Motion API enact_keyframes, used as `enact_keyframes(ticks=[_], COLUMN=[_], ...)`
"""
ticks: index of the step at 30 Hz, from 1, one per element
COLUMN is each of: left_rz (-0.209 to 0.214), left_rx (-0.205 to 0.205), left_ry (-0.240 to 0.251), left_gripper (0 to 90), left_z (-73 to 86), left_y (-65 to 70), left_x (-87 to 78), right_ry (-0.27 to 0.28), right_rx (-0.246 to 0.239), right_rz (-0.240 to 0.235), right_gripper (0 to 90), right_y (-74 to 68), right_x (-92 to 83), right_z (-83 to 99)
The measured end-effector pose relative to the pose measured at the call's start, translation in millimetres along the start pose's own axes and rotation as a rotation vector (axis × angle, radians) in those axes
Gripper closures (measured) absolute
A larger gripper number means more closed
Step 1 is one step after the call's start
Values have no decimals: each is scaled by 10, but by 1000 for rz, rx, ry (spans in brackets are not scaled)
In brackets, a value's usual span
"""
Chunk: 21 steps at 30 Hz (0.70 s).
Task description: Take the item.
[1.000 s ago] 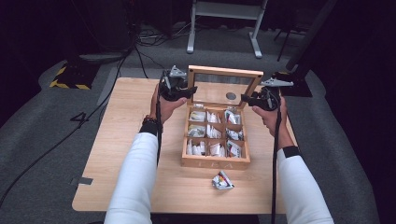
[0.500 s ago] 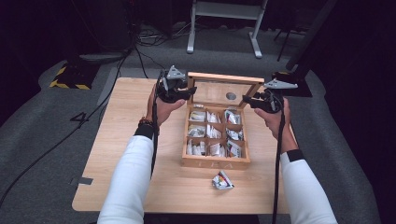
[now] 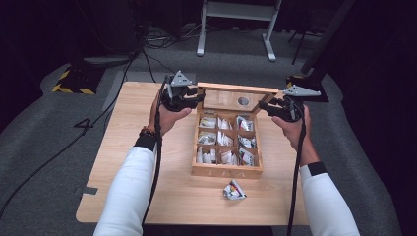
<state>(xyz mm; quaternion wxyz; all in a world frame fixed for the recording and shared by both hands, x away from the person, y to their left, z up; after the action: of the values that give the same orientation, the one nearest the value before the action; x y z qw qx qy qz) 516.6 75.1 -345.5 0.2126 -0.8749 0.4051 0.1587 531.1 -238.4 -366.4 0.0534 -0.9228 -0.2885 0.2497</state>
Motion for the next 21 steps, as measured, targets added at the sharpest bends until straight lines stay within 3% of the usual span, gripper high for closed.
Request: enact_keyframes(ticks=[10, 21], left_rz=[0, 1], left_rx=[14, 49], left_ry=[34, 12], left_gripper=[659, 659], left_z=[-16, 3], left_y=[43, 126], left_x=[-203, -252], right_ry=[3, 28], right_rx=[-17, -41], right_rz=[1, -2], right_gripper=[583, 583], right_y=[-62, -121], right_x=[-112, -204], right_z=[-15, -4])
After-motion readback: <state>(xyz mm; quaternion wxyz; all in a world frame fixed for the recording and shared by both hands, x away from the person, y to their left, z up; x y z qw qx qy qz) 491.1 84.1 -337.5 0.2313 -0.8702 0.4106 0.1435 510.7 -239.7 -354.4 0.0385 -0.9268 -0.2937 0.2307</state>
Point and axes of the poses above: each handheld gripper's, and its own axes: x roughly forward along the jaws, z roughly out of its underside, y roughly to its right, the point moved 5 cm from there along x, roughly forward along the jaws, and after that the axes turned 15 degrees about x, right-handed, at the moved point
